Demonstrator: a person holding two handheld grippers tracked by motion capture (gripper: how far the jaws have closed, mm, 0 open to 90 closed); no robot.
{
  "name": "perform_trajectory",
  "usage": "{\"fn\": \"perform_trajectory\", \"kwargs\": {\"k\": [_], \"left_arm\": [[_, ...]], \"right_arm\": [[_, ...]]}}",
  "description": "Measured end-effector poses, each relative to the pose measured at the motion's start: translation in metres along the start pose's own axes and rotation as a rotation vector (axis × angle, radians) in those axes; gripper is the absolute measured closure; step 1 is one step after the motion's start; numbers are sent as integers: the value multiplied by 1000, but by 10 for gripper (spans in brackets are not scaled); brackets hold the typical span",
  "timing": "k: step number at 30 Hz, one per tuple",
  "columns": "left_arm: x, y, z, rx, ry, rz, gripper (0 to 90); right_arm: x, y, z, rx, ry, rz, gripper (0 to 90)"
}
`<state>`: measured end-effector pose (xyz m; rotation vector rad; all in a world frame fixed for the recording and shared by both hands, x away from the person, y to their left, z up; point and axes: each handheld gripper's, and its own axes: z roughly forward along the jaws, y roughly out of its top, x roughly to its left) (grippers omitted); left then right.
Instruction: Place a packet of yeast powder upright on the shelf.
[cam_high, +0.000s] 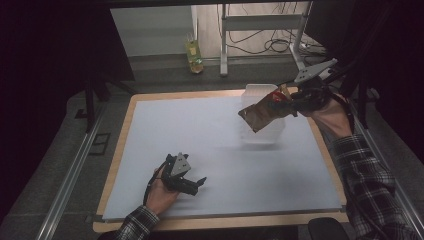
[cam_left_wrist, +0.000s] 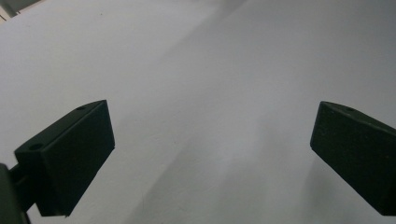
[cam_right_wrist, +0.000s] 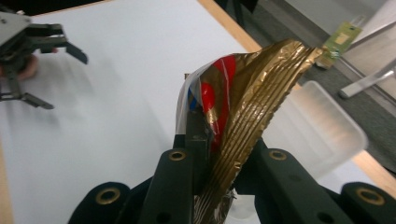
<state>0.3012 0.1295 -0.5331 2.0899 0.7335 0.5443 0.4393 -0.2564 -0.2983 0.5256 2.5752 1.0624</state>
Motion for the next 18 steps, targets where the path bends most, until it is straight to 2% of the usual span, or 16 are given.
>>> {"fn": "perform_trajectory", "kwargs": {"k": [5, 9, 18], "left_arm": [[0, 0, 0, 1, -3, 1, 0], [1, -1, 0, -1, -3, -3, 0], [1, -1, 0, 0, -5, -2, 0]], "right_arm": [[-17, 4, -5, 11, -36, -14, 808], [-25, 5, -6, 22, -54, -22, 809], [-44, 6, 0, 67, -70, -93, 810]]}}
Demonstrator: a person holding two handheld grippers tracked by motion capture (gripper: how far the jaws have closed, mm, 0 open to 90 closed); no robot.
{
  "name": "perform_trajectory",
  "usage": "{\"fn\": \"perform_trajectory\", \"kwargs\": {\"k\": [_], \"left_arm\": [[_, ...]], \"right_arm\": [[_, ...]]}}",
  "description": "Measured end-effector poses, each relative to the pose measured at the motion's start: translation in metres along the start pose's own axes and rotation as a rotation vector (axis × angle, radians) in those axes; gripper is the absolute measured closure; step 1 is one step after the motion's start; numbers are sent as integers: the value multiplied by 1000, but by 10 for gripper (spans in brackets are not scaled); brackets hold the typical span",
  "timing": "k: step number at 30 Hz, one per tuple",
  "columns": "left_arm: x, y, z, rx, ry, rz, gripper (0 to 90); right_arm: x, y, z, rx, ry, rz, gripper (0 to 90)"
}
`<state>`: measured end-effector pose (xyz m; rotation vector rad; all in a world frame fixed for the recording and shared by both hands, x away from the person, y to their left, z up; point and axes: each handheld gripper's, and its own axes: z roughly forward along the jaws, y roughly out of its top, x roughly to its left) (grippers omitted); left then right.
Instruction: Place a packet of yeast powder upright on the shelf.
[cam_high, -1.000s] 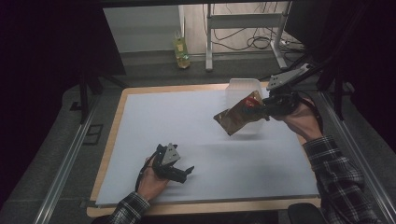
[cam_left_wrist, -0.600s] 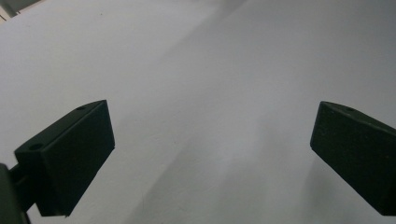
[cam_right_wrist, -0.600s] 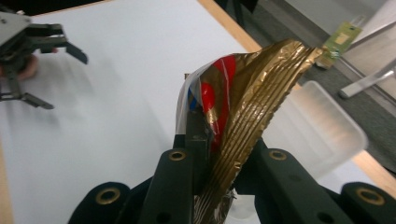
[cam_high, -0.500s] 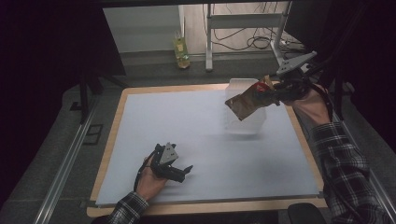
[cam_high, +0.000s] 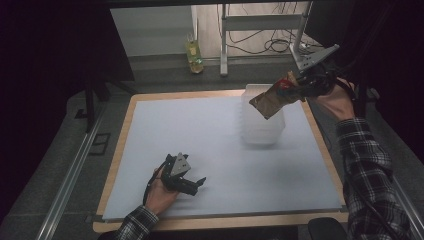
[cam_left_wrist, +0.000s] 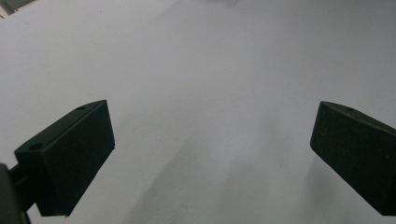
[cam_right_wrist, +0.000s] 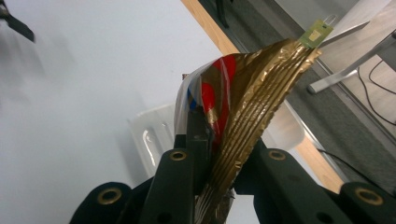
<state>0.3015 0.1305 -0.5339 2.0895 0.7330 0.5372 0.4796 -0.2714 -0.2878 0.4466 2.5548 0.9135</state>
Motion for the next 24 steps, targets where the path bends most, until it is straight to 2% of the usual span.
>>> {"fn": "perform_trajectory", "kwargs": {"k": [5, 9, 22, 23, 24], "left_arm": [[1, -1, 0, -2, 1, -7, 0], [1, -1, 0, -1, -1, -8, 0], [3, -1, 0, 12, -6, -15, 0], [3, -2, 0, 13, -4, -16, 0], [3, -2, 0, 13, -4, -16, 0]], "right_arm": [[-10, -2, 10, 22, 3, -41, 810], [-13, -3, 16, 38, 2, -68, 809], [-20, -13, 40, 67, 66, -123, 810], [-20, -13, 44, 92, 74, -146, 810], [-20, -13, 44, 92, 74, -146, 810]]}}
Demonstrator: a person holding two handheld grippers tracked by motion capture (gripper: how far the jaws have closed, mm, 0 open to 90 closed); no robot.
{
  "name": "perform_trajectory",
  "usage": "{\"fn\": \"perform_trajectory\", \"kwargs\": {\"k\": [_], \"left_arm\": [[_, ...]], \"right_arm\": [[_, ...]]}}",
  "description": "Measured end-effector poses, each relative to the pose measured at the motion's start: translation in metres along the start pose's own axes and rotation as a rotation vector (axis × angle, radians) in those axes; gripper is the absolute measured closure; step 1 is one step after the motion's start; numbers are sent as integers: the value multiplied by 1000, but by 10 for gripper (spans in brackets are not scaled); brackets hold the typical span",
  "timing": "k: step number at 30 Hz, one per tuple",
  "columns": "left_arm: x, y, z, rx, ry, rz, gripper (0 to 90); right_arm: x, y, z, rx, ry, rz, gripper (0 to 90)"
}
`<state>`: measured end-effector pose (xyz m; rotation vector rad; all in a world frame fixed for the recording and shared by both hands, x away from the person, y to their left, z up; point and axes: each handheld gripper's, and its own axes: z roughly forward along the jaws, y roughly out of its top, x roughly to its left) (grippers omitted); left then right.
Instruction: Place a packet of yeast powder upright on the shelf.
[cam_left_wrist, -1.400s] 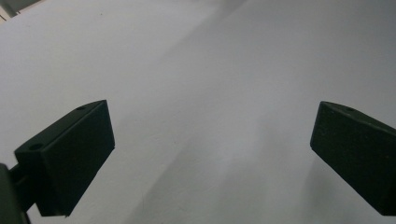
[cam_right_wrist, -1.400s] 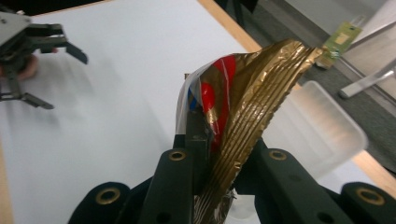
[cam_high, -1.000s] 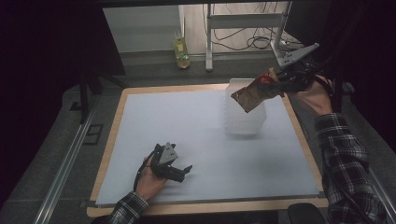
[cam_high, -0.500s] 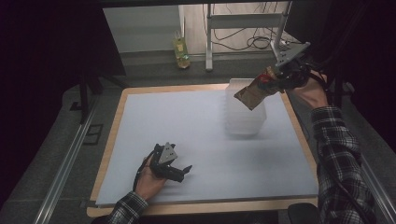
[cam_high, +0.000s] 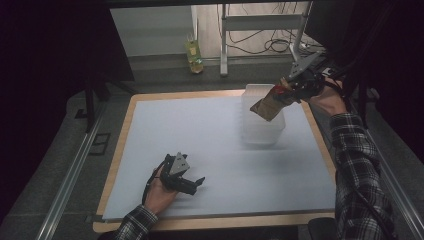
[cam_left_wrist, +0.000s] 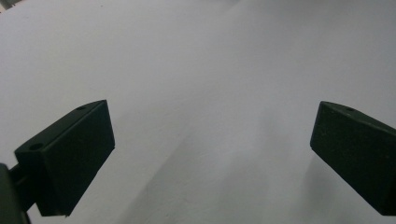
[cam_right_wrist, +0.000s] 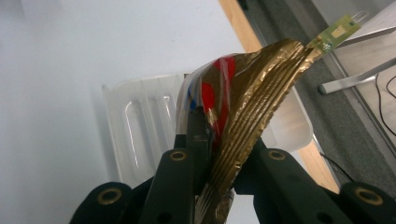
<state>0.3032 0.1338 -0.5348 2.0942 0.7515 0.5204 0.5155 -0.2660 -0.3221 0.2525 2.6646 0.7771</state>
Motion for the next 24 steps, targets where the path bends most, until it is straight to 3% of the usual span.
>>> {"fn": "perform_trajectory", "kwargs": {"k": [2, 5, 11, 17, 24], "left_arm": [[0, 0, 0, -3, 2, -1, 0], [1, 0, -1, -2, 4, -3, 0], [1, -1, -1, -2, 6, -4, 0], [2, -1, -2, -2, 11, 1, 0], [2, -1, -2, 0, 10, 2, 0]], "right_arm": [[0, 0, 7, 43, 9, -17, 811], [-2, -1, 17, 42, 40, -19, 812], [-3, 1, 31, 77, 55, -23, 812], [-4, 5, 49, 116, 66, 5, 810], [-1, 3, 62, 94, 69, 36, 802]]}}
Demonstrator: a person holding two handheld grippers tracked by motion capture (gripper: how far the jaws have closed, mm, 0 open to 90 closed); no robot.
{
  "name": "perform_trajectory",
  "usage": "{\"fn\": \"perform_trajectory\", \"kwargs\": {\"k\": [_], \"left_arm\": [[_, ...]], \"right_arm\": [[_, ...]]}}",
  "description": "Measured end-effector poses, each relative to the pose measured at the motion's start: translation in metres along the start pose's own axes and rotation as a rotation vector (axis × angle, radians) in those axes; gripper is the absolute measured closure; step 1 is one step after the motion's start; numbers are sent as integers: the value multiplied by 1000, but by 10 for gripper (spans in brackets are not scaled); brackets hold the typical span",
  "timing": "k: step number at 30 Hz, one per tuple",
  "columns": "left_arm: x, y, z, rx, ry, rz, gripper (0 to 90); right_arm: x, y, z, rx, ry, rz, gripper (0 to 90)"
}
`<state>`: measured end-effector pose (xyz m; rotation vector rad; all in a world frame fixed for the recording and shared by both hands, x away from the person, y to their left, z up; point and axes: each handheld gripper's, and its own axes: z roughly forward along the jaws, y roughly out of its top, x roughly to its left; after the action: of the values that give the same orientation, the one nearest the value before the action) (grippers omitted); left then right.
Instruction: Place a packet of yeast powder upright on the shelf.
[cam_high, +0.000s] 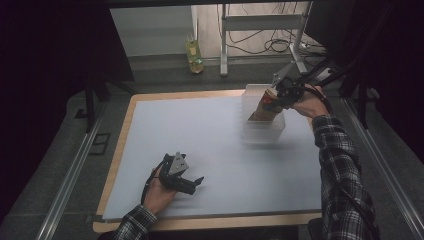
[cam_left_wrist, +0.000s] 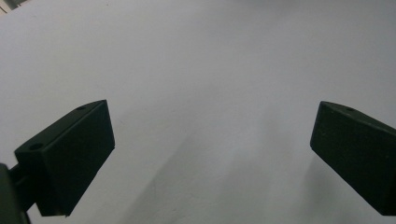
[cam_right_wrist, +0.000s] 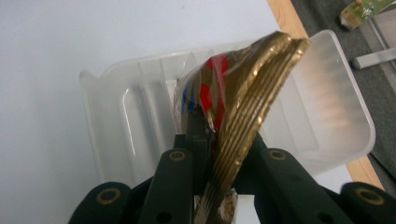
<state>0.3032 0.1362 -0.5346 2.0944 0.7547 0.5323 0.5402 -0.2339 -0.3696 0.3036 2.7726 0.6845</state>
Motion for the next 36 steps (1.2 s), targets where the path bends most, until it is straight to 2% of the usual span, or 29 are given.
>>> {"fn": "perform_trajectory", "kwargs": {"k": [2, 4, 12, 16, 23, 25, 29, 30, 36], "left_arm": [[0, 0, 0, 5, 1, 6, 0], [0, 0, 0, 7, 4, 9, 0], [0, 0, -1, 3, 4, 5, 0], [-1, 1, -1, 0, 3, 8, 0], [-3, 1, -1, -6, -4, 20, 0], [-3, 1, -1, -5, 0, 25, 0], [-3, 1, -1, -5, 2, 32, 0], [-2, 1, -2, -6, 1, 29, 0], [-2, 1, -1, -6, 1, 29, 0]], "right_arm": [[0, 0, 3, -21, 9, 15, 789], [0, 1, 7, -44, 19, 55, 768], [5, 5, 7, -36, 25, 92, 682], [7, 7, 4, -47, 31, 113, 597], [9, 9, 5, -62, 2, 133, 457], [10, 9, 5, -65, -5, 141, 393], [10, 10, 2, -84, -25, 169, 312], [10, 11, -1, -98, -34, 190, 272], [11, 9, -6, -119, -68, 218, 179]]}}
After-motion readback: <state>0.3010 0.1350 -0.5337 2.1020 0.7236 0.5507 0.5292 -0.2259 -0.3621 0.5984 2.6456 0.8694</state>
